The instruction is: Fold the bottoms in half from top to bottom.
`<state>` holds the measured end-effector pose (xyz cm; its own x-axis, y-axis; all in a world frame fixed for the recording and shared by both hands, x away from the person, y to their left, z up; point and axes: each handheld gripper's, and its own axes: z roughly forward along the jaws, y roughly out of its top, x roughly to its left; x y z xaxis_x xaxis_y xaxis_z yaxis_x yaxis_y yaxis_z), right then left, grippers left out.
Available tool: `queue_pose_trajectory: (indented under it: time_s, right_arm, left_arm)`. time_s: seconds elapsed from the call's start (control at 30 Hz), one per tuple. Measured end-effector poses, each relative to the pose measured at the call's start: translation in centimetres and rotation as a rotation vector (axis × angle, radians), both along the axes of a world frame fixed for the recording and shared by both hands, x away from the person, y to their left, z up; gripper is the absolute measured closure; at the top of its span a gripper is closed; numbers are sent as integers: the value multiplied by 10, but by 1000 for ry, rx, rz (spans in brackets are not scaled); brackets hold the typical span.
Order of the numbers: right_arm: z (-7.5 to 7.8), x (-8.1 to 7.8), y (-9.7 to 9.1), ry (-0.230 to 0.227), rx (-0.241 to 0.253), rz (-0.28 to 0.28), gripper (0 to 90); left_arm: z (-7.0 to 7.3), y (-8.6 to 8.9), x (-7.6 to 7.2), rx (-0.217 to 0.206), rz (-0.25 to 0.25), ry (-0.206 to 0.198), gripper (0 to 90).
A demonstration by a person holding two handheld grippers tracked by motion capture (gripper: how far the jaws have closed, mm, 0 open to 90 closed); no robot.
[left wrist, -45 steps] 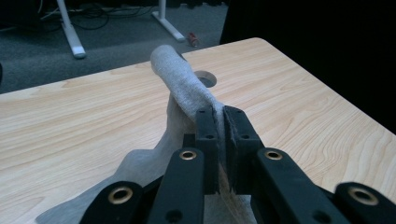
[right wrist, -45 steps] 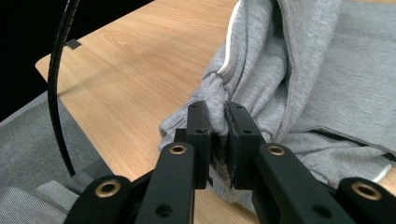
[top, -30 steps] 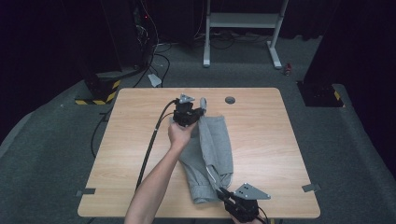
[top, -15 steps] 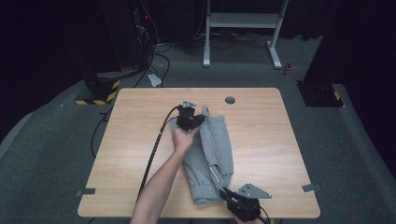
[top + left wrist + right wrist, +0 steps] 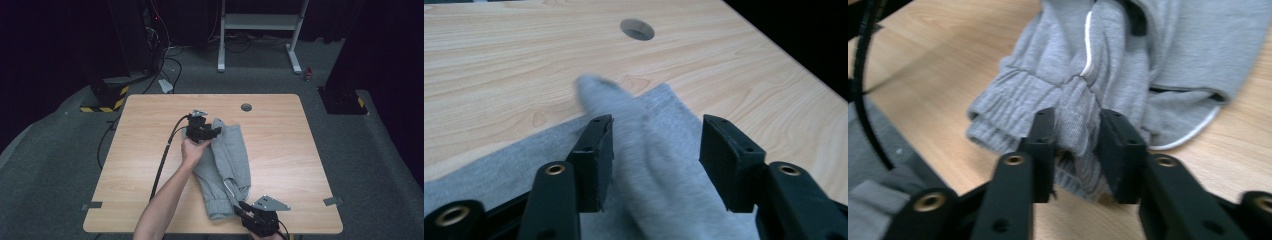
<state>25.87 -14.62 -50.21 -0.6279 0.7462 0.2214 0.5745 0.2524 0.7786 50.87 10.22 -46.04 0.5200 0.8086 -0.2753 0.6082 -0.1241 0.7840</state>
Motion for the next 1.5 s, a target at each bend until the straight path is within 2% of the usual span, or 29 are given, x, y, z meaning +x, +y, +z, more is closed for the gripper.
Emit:
queue_pose_trajectory:
  time_s: [0.03, 0.07, 0.27, 0.5, 0.57, 0.73, 0.87, 0.93, 1.03, 1.07, 1.13, 1.2, 1.27, 1.37, 1.47, 1.5]
  right_arm:
    - [1, 0, 1, 17, 6, 5, 647]
    - [1, 1, 1, 7, 0, 15, 630]
    - [6, 5, 5, 17, -6, 26, 525]
    - [13, 12, 10, -15, -54, 49, 473]
    - [16, 15, 11, -14, -63, 54, 465]
    - [20, 19, 11, -34, -73, 62, 446]
    - [21, 23, 10, -48, -67, 67, 439]
    - [21, 26, 9, -40, -56, 77, 437]
    - [20, 26, 9, -39, -63, 76, 437]
    - [20, 26, 9, -32, -62, 74, 436]
    - [18, 27, 8, -37, -68, 78, 435]
    - [16, 26, 7, -30, -75, 82, 438]
    - [12, 25, 8, -23, -91, 89, 437]
    - [3, 26, 13, -13, -121, 97, 431]
    - [0, 28, 19, -25, -142, 90, 426]
    - [-1, 30, 23, -14, -147, 80, 426]
  left_arm:
    - [0, 1, -4, -23, -4, 5, 454]
    - [-1, 2, -8, -25, -9, 6, 444]
    - [-9, 7, -33, 33, -29, 7, 414]
    - [-9, 14, -54, 75, -25, 6, 397]
    - [-7, 15, -62, 67, -36, 7, 392]
    - [-5, 19, -92, 43, -105, -5, 352]
    - [-5, 27, -121, 12, -116, -7, 345]
    - [-7, 28, -136, 34, -132, -5, 339]
    - [-10, 25, -155, 42, -159, 6, 334]
    - [-14, 22, -165, 44, -187, 13, 333]
    - [-18, 18, -177, 52, -232, 35, 320]
    - [-24, 14, -190, 65, -251, 53, 306]
    - [-28, 9, -201, 83, -258, 52, 306]
    - [-35, 2, -209, 126, -248, 57, 307]
    - [-46, -1, -207, 192, -204, 61, 301]
    - [-48, 0, -205, 208, -201, 57, 302]
